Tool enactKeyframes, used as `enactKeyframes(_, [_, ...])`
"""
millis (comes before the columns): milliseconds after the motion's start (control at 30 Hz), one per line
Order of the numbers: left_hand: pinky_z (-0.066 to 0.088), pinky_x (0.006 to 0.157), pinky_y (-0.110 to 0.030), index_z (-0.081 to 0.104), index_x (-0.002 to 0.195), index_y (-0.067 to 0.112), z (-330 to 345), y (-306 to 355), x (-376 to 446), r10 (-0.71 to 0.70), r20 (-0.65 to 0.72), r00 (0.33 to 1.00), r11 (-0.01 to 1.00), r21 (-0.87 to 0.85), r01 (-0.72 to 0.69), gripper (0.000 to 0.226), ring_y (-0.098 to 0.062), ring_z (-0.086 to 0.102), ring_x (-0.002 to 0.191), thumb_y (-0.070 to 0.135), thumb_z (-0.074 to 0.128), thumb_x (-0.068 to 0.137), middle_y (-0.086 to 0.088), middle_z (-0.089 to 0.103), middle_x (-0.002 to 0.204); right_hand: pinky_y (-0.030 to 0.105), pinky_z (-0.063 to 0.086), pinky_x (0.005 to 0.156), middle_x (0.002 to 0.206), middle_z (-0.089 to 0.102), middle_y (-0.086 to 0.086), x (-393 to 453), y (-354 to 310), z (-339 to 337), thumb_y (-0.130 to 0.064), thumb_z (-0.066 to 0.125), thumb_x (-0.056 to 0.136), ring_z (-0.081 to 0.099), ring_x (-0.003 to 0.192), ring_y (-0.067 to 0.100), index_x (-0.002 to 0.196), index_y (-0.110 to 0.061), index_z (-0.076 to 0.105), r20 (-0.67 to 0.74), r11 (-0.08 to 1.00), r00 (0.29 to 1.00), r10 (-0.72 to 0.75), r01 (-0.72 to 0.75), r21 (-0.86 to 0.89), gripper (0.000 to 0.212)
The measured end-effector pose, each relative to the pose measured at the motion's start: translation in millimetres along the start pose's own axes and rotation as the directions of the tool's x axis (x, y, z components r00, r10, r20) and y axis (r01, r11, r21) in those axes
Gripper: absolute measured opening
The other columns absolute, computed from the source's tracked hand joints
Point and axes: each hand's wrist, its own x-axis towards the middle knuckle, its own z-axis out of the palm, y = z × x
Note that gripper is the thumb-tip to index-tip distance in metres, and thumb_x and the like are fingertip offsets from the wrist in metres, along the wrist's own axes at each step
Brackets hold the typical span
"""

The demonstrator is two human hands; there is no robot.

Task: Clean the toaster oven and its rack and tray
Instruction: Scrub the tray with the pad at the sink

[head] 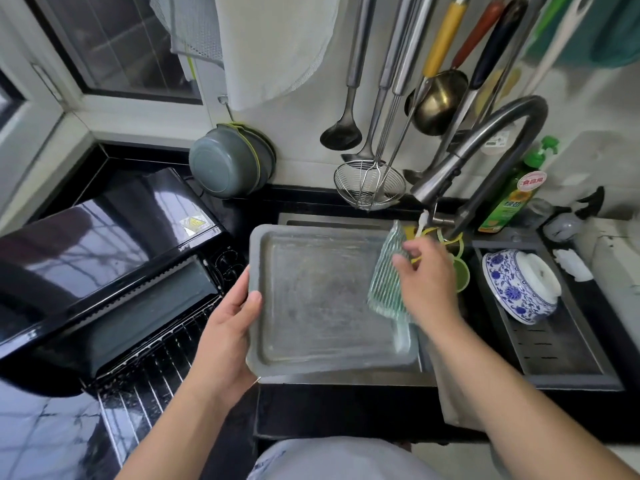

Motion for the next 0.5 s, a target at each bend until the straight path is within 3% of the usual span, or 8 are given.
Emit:
enactKeyframes(67, [0.062, 0.083, -0.037, 0.056, 0.145, 0.033, 1.8, 0.2, 0.7, -0.038, 0.052, 0.998, 0.999, 0.038, 0.036, 0.046, -0.025, 0.07, 0.116, 0.015, 0.048, 0.104, -0.001, 0.069, 0.136, 0.033, 0.049, 0.082, 0.1, 0.06, -0.015, 25.0, -0.9, -4.6, -0.027, 0.06, 0.096, 0.061, 0.096, 0.012, 0.103, -0.034, 0.065, 0.015, 0.998, 1.0, 0.025, -0.026, 0.063, 0.012])
enactKeyframes(167, [0.063, 0.077, -0.033, 0.063, 0.136, 0.029, 4.1, 3.7, 3.4, -0.025, 0.042, 0.999, 0.997, 0.076, 0.022, 0.042, -0.022, 0.074, 0.107, 0.012, 0.051, 0.1, -0.003, 0.073, 0.129, 0.033, 0.048, 0.088, 0.097, 0.07, -0.019, 48.1, -5.6, -15.9, -0.024, 0.059, 0.098, 0.063, 0.097, 0.008, 0.094, -0.036, 0.074, 0.371, 0.999, 0.929, -0.011, -0.01, 0.053, 0.02])
enactKeyframes(233, [0.063, 0.075, -0.032, 0.065, 0.133, 0.03, 0.8, 7.3, 5.9, -0.006, 0.002, 1.0, 0.996, 0.094, 0.006, 0.039, -0.021, 0.075, 0.105, 0.011, 0.051, 0.101, -0.004, 0.073, 0.127, 0.02, 0.047, 0.088, 0.1, 0.072, -0.021, 49.3, -4.0, -28.3, -0.021, 0.059, 0.098, 0.064, 0.1, 0.0, 0.102, -0.034, 0.076, 0.544, 0.992, 0.836, -0.07, 0.001, 0.125, 0.022])
enactKeyframes(300, [0.063, 0.077, -0.034, 0.065, 0.135, 0.032, -5.7, 8.8, 8.0, -0.009, -0.025, 1.0, 0.995, 0.101, 0.011, 0.04, -0.023, 0.074, 0.108, 0.012, 0.048, 0.105, -0.003, 0.073, 0.128, 0.011, 0.045, 0.087, 0.107, 0.071, -0.023, 51.2, 5.8, -43.0, -0.013, 0.058, 0.099, 0.063, 0.105, -0.006, 0.112, -0.033, 0.073, 0.627, 0.962, 0.77, -0.115, -0.071, 0.263, 0.029])
enactKeyframes(400, [0.064, 0.08, -0.037, 0.062, 0.141, 0.031, -13.4, 9.2, 8.6, -0.016, -0.058, 0.998, 0.994, 0.106, 0.023, 0.041, -0.026, 0.072, 0.112, 0.014, 0.046, 0.108, -0.002, 0.071, 0.132, 0.027, 0.041, 0.104, 0.125, 0.067, -0.012, 58.6, 23.8, -51.7, 0.001, 0.059, 0.094, 0.059, 0.121, 0.006, 0.126, -0.028, 0.066, 0.726, 0.934, 0.678, -0.112, -0.178, 0.311, 0.044])
enactKeyframes(433, [0.064, 0.081, -0.038, 0.061, 0.142, 0.031, -13.4, 9.4, 9.0, -0.017, -0.053, 0.998, 0.994, 0.105, 0.022, 0.041, -0.027, 0.072, 0.113, 0.014, 0.046, 0.108, -0.003, 0.071, 0.132, 0.029, 0.038, 0.106, 0.124, 0.067, -0.012, 60.0, 24.9, -51.7, -0.001, 0.062, 0.092, 0.058, 0.121, 0.007, 0.122, -0.031, 0.067, 0.718, 0.946, 0.689, -0.098, -0.159, 0.281, 0.042])
enactKeyframes(500, [0.064, 0.08, -0.038, 0.061, 0.142, 0.031, -11.3, 9.5, 10.0, -0.016, -0.042, 0.999, 0.995, 0.102, 0.02, 0.041, -0.026, 0.072, 0.111, 0.014, 0.047, 0.107, -0.003, 0.071, 0.131, 0.029, 0.041, 0.1, 0.101, 0.07, -0.02, 62.4, 23.0, -47.9, -0.013, 0.068, 0.091, 0.061, 0.105, -0.001, 0.098, -0.041, 0.072, 0.635, 0.977, 0.77, -0.058, -0.088, 0.197, 0.028])
